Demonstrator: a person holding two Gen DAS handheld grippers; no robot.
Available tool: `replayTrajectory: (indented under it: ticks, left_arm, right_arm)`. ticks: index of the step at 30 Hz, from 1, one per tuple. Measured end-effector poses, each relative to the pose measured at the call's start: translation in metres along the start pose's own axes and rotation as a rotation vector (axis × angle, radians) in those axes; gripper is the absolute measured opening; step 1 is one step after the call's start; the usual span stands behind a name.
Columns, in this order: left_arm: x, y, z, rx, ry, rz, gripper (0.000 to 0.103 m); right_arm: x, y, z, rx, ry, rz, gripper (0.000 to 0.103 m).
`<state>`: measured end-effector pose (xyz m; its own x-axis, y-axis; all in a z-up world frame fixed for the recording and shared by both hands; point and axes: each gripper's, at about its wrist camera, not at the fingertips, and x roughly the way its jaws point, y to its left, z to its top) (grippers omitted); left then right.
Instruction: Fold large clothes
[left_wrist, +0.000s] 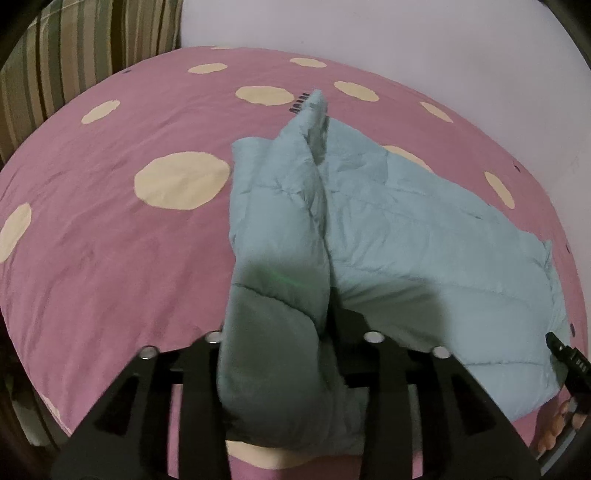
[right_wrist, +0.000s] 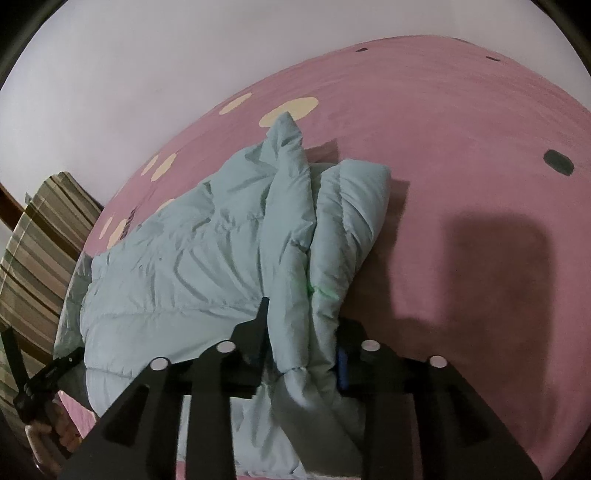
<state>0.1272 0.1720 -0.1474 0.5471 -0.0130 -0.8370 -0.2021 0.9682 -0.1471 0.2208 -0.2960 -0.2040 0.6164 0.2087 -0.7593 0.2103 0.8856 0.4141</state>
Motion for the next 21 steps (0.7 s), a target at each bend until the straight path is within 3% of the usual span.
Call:
replayTrajectory:
  ticks: [1,5,7,14,19,21]
  left_arm:
    - [-0.001,0.002,0.000,-0.006,0.001,0.000,0.051]
    - [-0.006,0.011,-0.001,-0.030,0.007,-0.031,0.061]
    - [-0.010,0.015,-0.001,-0.035,0.002,-0.041,0.073]
    - [-0.030,0.025,-0.002,0.002,-0.028,-0.012,0.081]
    - [-0.044,0.043,0.001,-0.013,-0.036,-0.002,0.082]
    - [-0.051,0.048,0.006,-0.017,-0.054,0.016,0.082]
  right_arm:
    - [-0.001,-0.002,-0.001,0.004,0.000,-0.001,0.036]
    - [-0.005,-0.005,-0.001,0.009,-0.005,-0.020,0.047]
    - [-0.007,-0.005,-0.001,0.011,-0.012,-0.039,0.053]
    - [-0.028,-0.020,0.003,0.017,-0.056,-0.101,0.063]
    - [-0.047,-0.015,0.010,-0.006,-0.098,-0.171,0.063]
    - [-0.056,-0.004,0.013,-0.033,-0.127,-0.191,0.056]
